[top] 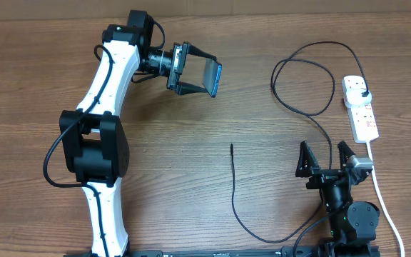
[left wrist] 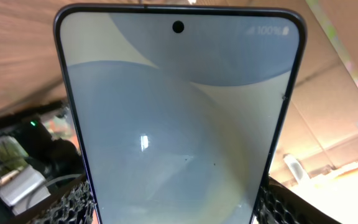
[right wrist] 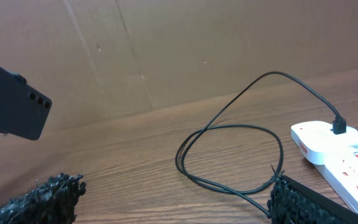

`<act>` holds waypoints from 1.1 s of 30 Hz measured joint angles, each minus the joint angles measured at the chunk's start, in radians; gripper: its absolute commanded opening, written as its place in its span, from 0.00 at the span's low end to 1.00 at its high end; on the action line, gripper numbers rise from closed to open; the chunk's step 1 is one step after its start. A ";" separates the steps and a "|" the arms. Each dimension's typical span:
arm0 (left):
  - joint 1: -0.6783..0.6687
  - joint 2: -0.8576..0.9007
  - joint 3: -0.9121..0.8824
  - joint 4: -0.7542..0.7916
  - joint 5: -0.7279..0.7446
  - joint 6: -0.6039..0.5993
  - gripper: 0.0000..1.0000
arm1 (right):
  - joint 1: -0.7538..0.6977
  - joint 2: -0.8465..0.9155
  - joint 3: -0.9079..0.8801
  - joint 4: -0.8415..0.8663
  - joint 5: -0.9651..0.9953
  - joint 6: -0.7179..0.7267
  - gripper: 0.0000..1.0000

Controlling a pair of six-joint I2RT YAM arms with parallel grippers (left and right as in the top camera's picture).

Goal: Plug charger to phone and switch on socket

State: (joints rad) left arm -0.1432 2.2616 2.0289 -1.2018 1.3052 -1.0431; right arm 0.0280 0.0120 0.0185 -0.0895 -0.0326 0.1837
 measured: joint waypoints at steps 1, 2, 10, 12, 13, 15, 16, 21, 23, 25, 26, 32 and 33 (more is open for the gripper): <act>0.000 0.000 0.000 0.000 -0.016 0.000 0.04 | 0.000 0.000 0.000 -0.001 0.000 0.000 1.00; 0.000 0.000 0.000 0.000 -0.039 0.000 0.04 | 0.000 0.000 0.000 -0.001 0.000 -0.001 1.00; 0.000 0.000 0.000 -0.002 -0.258 0.000 0.04 | 0.000 0.000 0.000 0.000 0.000 0.000 1.00; 0.000 0.000 0.000 -0.004 -0.333 0.000 0.04 | 0.000 0.000 0.000 0.000 0.000 0.000 1.00; 0.000 0.000 0.000 -0.006 -0.374 0.000 0.04 | 0.000 0.000 0.000 0.000 0.000 0.000 1.00; 0.000 0.000 0.000 -0.018 -0.450 0.000 0.04 | 0.000 0.000 0.000 -0.001 0.000 0.000 1.00; 0.000 0.000 0.000 -0.024 -0.478 0.000 0.04 | 0.000 0.000 0.000 0.000 0.000 0.000 1.00; 0.000 0.000 0.001 -0.072 -0.634 0.000 0.04 | 0.000 0.000 0.000 0.000 0.000 0.000 1.00; -0.001 0.000 0.001 -0.085 -0.688 0.000 0.04 | 0.000 0.000 0.000 0.000 0.000 0.000 1.00; -0.005 0.000 0.001 -0.097 -0.743 0.000 0.04 | 0.000 0.000 0.000 -0.001 0.000 -0.001 1.00; -0.008 0.000 0.001 -0.103 -0.767 0.000 0.04 | 0.000 0.000 0.000 0.000 0.000 0.000 1.00; -0.050 0.000 0.001 -0.111 -0.868 0.000 0.04 | 0.000 0.000 0.000 -0.001 0.000 0.000 1.00; -0.061 0.000 0.001 -0.111 -0.881 0.000 0.04 | 0.000 0.000 0.000 0.000 0.000 0.000 1.00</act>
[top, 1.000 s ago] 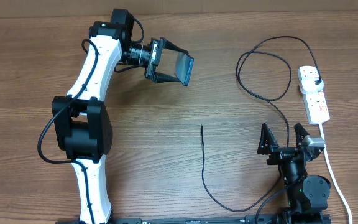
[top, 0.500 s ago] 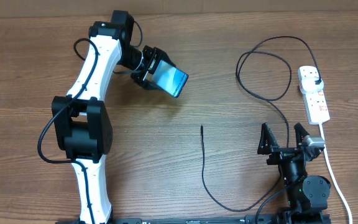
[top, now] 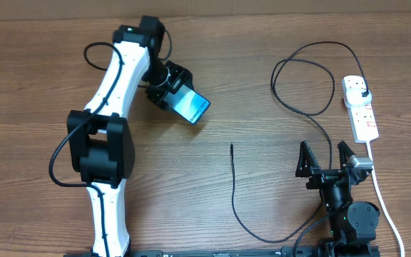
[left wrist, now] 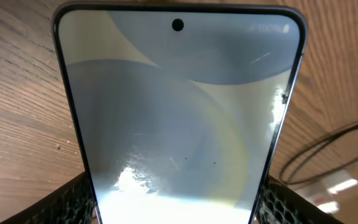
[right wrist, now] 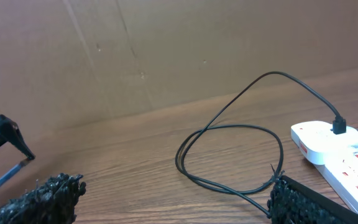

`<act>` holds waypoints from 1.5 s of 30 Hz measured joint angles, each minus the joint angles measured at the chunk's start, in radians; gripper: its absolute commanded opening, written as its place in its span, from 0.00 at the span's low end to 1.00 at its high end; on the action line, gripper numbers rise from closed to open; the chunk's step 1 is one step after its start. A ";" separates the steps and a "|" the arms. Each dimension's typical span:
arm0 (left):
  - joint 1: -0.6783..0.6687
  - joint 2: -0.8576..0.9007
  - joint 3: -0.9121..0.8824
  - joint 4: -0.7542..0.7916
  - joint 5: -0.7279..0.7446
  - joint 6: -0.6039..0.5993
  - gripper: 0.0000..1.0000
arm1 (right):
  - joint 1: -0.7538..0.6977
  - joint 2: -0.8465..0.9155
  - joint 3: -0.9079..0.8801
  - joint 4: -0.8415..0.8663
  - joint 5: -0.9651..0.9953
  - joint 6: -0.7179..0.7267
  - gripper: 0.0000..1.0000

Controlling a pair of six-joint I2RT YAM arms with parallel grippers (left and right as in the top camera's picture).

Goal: Plug charger to phone and switch on socket

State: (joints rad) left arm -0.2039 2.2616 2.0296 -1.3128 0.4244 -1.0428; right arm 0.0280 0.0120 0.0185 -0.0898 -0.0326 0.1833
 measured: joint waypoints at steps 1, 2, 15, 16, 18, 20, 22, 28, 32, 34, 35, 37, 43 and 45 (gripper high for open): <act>-0.009 0.000 0.000 0.000 -0.007 0.000 0.04 | 0.000 0.000 0.000 0.000 0.000 0.000 1.00; -0.019 0.000 0.000 0.000 -0.015 0.000 0.04 | 0.000 0.000 0.000 0.000 0.000 0.000 1.00; -0.071 0.000 0.000 0.002 -0.035 -0.002 0.04 | 0.000 0.000 0.000 0.000 0.000 0.000 1.00; -0.071 0.000 0.000 0.002 -0.035 -0.002 0.04 | 0.000 0.000 0.000 0.000 0.000 0.000 1.00; -0.071 0.000 0.000 0.001 -0.033 -0.002 0.04 | 0.000 0.000 0.000 0.000 -0.001 0.000 1.00; -0.071 0.000 0.000 0.002 -0.032 -0.003 0.04 | 0.000 0.000 0.000 0.005 -0.001 0.000 1.00; -0.071 0.000 0.000 0.001 -0.032 -0.004 0.04 | 0.000 0.000 0.000 0.016 -0.001 0.007 1.00; -0.071 0.000 0.000 0.001 -0.032 -0.005 0.04 | 0.000 0.000 0.000 0.060 -0.029 0.082 1.00; -0.071 0.000 0.000 0.001 -0.032 -0.005 0.04 | 0.000 0.000 0.016 0.024 -0.076 0.108 1.00; -0.071 0.000 0.000 0.001 -0.032 -0.005 0.04 | 0.000 0.000 0.050 -0.039 -0.092 0.113 1.00; -0.071 0.000 0.000 0.001 -0.032 -0.005 0.04 | 0.000 0.000 0.074 -0.076 -0.097 0.117 1.00; -0.071 0.000 0.000 0.001 -0.032 -0.004 0.04 | 0.000 0.000 0.119 -0.138 -0.102 0.120 1.00; -0.071 0.000 0.000 0.002 -0.032 -0.004 0.04 | 0.000 0.001 0.251 -0.269 -0.113 0.137 1.00; -0.071 0.000 0.000 0.002 -0.032 -0.004 0.04 | 0.000 0.013 0.286 -0.295 -0.118 0.146 1.00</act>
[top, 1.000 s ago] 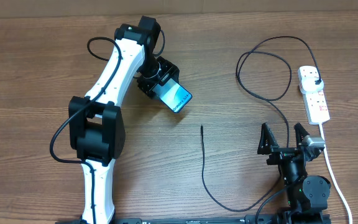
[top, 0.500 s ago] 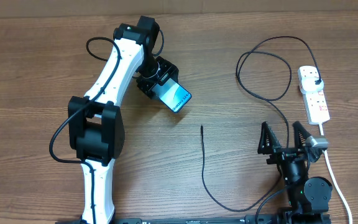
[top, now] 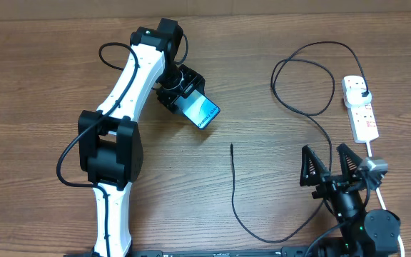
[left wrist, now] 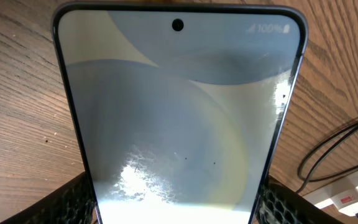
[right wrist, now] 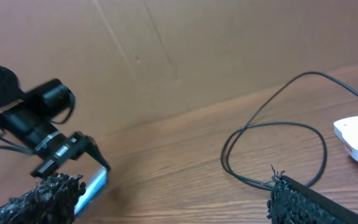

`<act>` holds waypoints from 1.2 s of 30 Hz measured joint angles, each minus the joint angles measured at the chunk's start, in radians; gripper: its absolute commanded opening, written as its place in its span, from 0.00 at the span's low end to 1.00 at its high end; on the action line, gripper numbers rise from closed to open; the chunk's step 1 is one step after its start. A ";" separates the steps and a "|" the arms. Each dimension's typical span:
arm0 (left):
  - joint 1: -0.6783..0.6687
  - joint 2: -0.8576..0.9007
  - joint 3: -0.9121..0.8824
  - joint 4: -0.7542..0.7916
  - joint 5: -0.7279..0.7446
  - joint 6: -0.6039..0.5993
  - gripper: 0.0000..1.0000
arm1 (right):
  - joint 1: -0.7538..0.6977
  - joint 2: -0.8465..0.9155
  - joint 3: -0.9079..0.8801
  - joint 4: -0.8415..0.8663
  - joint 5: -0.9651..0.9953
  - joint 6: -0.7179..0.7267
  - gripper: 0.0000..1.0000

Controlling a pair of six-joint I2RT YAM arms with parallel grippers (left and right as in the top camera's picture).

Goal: Plug charger to phone and switch on socket
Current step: 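Move the open right gripper to the phone's right edge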

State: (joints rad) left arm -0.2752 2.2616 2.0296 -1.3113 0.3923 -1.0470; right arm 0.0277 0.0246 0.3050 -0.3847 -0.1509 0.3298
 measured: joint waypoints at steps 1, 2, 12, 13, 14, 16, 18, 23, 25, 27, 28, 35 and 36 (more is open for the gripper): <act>0.000 0.000 0.000 0.000 0.000 0.000 0.04 | 0.000 0.013 0.019 -0.007 -0.003 0.003 1.00; 0.000 0.000 0.000 0.000 0.000 0.000 0.04 | 0.000 0.031 0.036 -0.013 -0.009 0.007 1.00; 0.000 0.000 0.000 0.002 0.001 0.000 0.04 | 0.000 0.423 0.199 -0.028 -0.152 0.015 1.00; 0.000 0.000 0.000 0.002 0.001 0.000 0.04 | 0.000 0.489 0.222 -0.029 -0.183 0.015 1.00; 0.000 0.000 0.000 0.002 0.001 0.000 0.04 | 0.000 0.557 0.246 -0.028 -0.218 0.016 1.00; 0.000 0.000 0.000 0.002 0.002 -0.003 0.04 | 0.000 0.661 0.285 -0.029 -0.277 0.018 1.00; 0.000 0.000 0.000 0.002 0.003 -0.012 0.04 | 0.000 0.787 0.328 -0.022 -0.353 0.017 1.00; 0.000 0.000 0.000 0.002 0.004 -0.064 0.04 | 0.000 1.047 0.380 0.106 -0.596 0.026 1.00; 0.000 0.000 0.000 0.002 0.004 -0.110 0.04 | 0.001 1.152 0.384 0.207 -0.725 0.086 1.00; 0.000 0.000 0.000 0.002 0.005 -0.150 0.04 | 0.001 1.215 0.386 0.255 -0.779 0.170 1.00; 0.000 0.000 0.000 0.002 0.005 -0.173 0.04 | 0.001 1.254 0.386 0.269 -0.804 0.220 1.00; 0.000 0.000 0.000 0.010 0.047 -0.285 0.04 | 0.001 1.366 0.386 0.286 -0.856 0.366 1.00; 0.000 0.000 0.000 0.014 0.057 -0.291 0.04 | 0.001 1.369 0.386 0.287 -0.855 0.372 1.00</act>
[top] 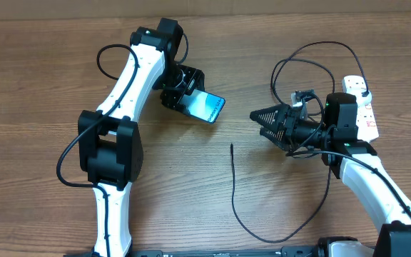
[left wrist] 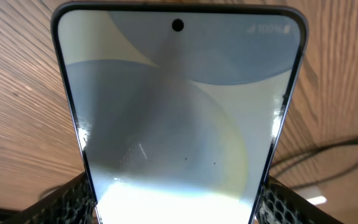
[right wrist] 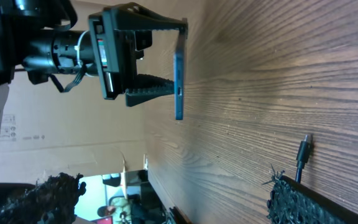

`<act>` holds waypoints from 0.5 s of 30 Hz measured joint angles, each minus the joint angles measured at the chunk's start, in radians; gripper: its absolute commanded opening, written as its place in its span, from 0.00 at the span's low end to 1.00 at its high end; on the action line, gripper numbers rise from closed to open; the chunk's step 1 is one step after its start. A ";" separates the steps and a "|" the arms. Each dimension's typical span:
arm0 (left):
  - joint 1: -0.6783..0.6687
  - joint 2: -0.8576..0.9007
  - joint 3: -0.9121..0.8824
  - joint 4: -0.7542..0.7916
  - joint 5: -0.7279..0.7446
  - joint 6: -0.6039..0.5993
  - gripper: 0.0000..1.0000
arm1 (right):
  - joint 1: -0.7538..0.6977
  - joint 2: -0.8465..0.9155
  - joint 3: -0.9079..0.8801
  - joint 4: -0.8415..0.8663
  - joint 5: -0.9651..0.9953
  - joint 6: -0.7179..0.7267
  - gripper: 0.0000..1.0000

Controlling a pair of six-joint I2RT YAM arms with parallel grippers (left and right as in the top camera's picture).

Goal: Plug charger to phone and switch on socket
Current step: 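Move the open right gripper to the phone's right edge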

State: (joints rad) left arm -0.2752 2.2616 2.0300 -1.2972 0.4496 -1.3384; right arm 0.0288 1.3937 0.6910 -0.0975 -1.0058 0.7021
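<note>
My left gripper (top: 191,93) is shut on a dark phone (top: 209,108) with its lit screen up, held over the table left of centre; the screen (left wrist: 179,112) fills the left wrist view. The black charger cable (top: 235,193) lies loose, its free plug (top: 232,147) below and right of the phone, and it shows edge-on as the plug tip (right wrist: 302,150). My right gripper (top: 257,118) is open, pointing left, just right of the phone and above the plug. The white socket strip (top: 360,107) at the far right has the cable's adapter plugged in.
The cable makes a large loop (top: 304,78) behind my right arm and another curve along the front of the table (top: 277,235). A cardboard wall (top: 262,6) runs along the back edge. The strip's white lead is hidden behind the right arm.
My right arm has moved from the front right corner to mid-table, turned sideways and pointing left at the phone and plug. The phone has shifted slightly right and is more level.
At first the left gripper held the phone upright near the back, with the right arm parked at the front right. Then the phone was lowered and tilted toward centre. Later the right arm lifted slightly, and now it reaches across above the cable's plug.
</note>
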 measured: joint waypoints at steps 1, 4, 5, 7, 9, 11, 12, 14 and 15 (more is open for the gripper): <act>0.000 0.000 0.000 0.007 0.016 -0.008 0.04 | 0.002 0.003 0.000 0.000 0.001 0.005 1.00; 0.000 0.000 0.000 0.019 0.053 -0.024 0.04 | 0.014 0.008 0.000 0.000 0.019 0.014 1.00; -0.002 0.000 0.000 0.019 0.061 -0.025 0.04 | 0.023 0.008 0.000 -0.001 0.029 0.017 1.00; -0.011 0.000 0.000 0.019 0.075 -0.029 0.04 | 0.047 0.008 0.000 0.000 0.054 0.021 1.00; -0.024 0.000 0.000 0.019 0.081 -0.032 0.04 | 0.069 0.008 0.000 0.000 0.079 0.024 1.00; -0.043 0.000 0.000 0.019 0.085 -0.032 0.04 | 0.090 0.008 0.000 0.000 0.105 0.026 1.00; -0.055 0.000 0.000 0.019 0.089 -0.033 0.04 | 0.100 0.008 0.000 0.000 0.117 0.027 1.00; -0.073 0.000 0.000 0.020 0.093 -0.040 0.04 | 0.111 0.008 0.000 0.000 0.139 0.027 1.00; -0.081 0.000 0.000 0.022 0.094 -0.040 0.04 | 0.113 0.008 0.000 0.000 0.148 0.027 1.00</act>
State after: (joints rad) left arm -0.3565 2.2616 2.0300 -1.2755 0.5438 -1.3785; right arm 0.1417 1.4017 0.6910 -0.0975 -0.8581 0.7296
